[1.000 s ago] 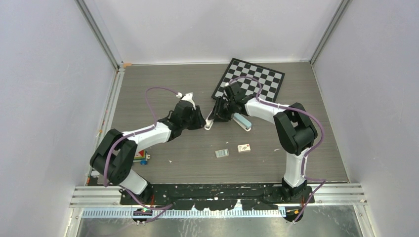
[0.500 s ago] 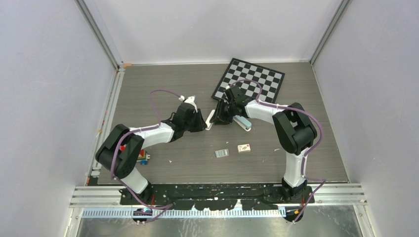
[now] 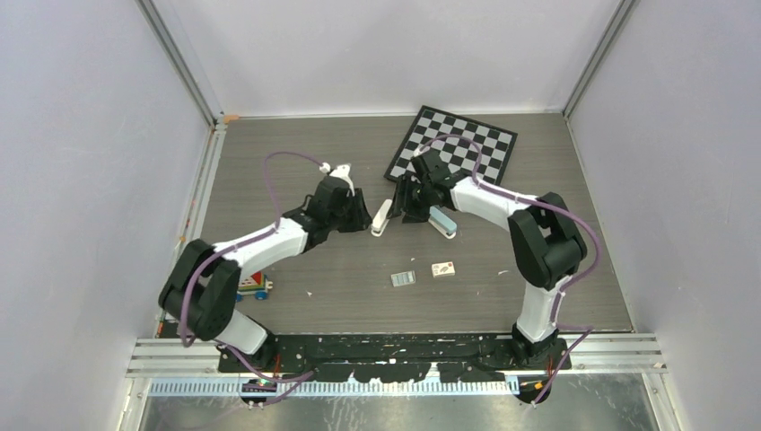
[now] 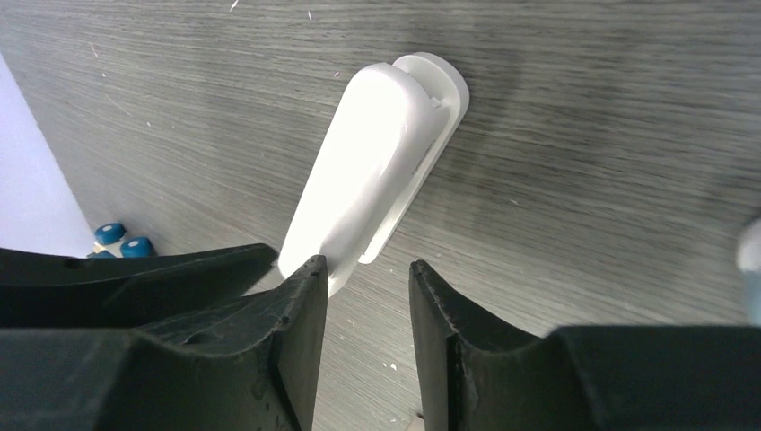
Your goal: Load the staples into the stapler
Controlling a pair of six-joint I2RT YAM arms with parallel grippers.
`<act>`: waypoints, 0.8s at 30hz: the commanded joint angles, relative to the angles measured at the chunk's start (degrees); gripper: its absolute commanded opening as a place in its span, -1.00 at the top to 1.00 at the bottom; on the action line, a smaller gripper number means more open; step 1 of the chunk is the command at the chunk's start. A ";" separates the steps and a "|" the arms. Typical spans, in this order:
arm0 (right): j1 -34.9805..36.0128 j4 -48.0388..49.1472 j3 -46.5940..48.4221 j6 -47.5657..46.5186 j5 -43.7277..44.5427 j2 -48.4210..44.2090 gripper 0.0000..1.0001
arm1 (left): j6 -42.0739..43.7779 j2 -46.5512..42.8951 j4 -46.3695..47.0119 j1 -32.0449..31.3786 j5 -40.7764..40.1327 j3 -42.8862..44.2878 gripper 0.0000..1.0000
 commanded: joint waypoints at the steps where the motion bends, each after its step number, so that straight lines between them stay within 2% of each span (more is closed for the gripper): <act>1: 0.43 -8.66 2.26 -6.17 7.52 -10.00 -0.16 | 6.05 -9.92 -9.57 0.38 -2.87 7.09 0.19; 2: 0.55 -10.18 2.13 -7.35 9.14 -12.61 -0.31 | 6.97 -11.66 -11.13 0.36 -2.76 8.22 0.12; 5: 0.69 -15.66 1.80 -10.26 14.81 -19.34 -0.96 | 9.38 -17.04 -15.72 0.53 -1.82 11.88 -0.16; 6: 0.68 -16.97 1.45 -11.12 17.74 -21.74 -0.99 | 10.24 -18.43 -16.91 0.68 -1.19 13.14 -0.25; 9: 0.70 -20.05 0.22 -13.26 21.72 -29.05 -0.99 | 12.19 -22.05 -20.79 0.81 -0.19 16.39 -0.83; 10: 0.66 -20.99 -0.08 -13.72 22.57 -31.22 -0.99 | 12.72 -23.25 -21.93 0.87 -0.19 17.17 -0.96; 14: 0.69 -22.52 -2.24 -14.44 23.88 -39.81 -0.99 | 13.98 -28.39 -24.77 0.81 1.89 17.10 -0.99; 19: 0.62 -20.07 -8.22 -13.92 21.39 -49.77 -0.99 | 14.59 -35.39 -27.15 0.81 2.96 14.17 -0.99; 24: 0.57 -21.78 -11.55 -11.68 25.45 -56.90 -0.99 | 14.88 -43.26 -30.34 0.82 2.99 10.40 -0.99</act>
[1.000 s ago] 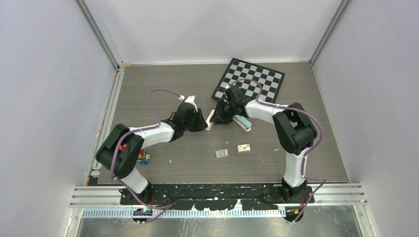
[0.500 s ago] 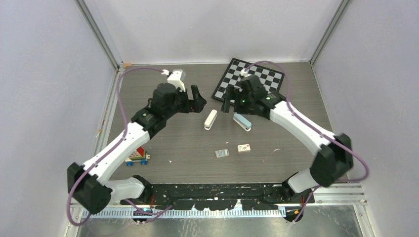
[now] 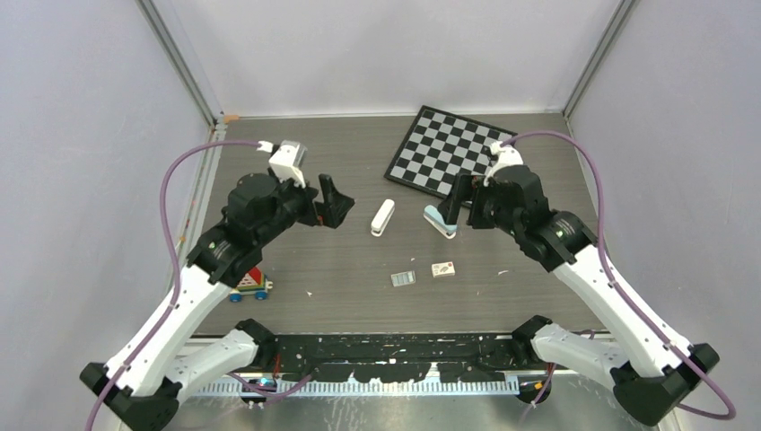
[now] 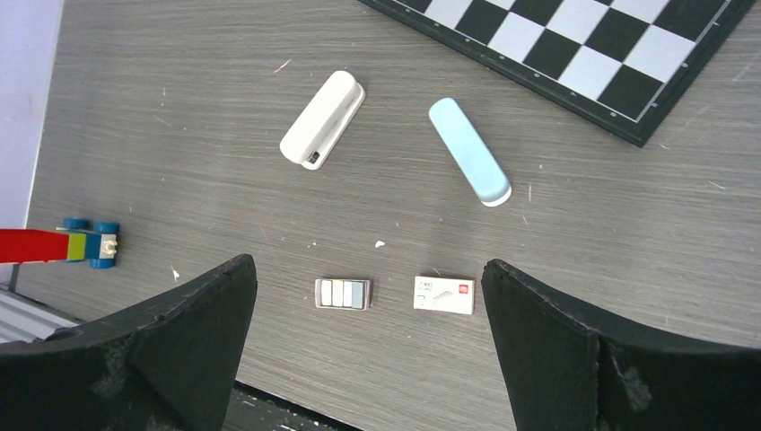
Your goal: Load the staples into the stapler
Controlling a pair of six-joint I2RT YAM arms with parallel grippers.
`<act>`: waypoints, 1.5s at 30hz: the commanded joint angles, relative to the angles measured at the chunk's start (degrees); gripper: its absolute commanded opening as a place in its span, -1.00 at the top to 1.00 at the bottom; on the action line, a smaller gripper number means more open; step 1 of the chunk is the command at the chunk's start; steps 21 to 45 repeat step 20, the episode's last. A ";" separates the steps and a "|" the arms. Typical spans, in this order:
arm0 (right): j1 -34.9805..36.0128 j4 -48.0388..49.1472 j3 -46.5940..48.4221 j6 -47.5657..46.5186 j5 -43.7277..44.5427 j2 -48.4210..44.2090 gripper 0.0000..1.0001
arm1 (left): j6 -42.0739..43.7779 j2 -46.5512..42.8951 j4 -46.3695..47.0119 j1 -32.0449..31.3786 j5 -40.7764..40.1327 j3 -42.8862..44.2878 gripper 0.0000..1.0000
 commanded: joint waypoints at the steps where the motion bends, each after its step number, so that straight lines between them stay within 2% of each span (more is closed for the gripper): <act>1: 0.13 -0.51 -2.71 1.52 4.47 -5.75 -0.99 | 1.12 -6.93 -3.54 0.37 1.25 -3.44 -0.99; 5: 0.13 1.35 -6.83 3.00 4.49 -11.49 -0.99 | 0.14 -11.00 -2.45 0.32 2.00 -7.41 -0.99; 10: 0.14 2.24 -8.48 4.28 4.05 -14.35 -0.99 | -0.30 -11.82 -2.53 0.33 2.42 -8.66 -0.99; 45: 0.14 1.46 -8.82 4.57 4.39 -14.73 -0.99 | -0.13 -12.18 -2.37 0.32 2.93 -8.69 -0.99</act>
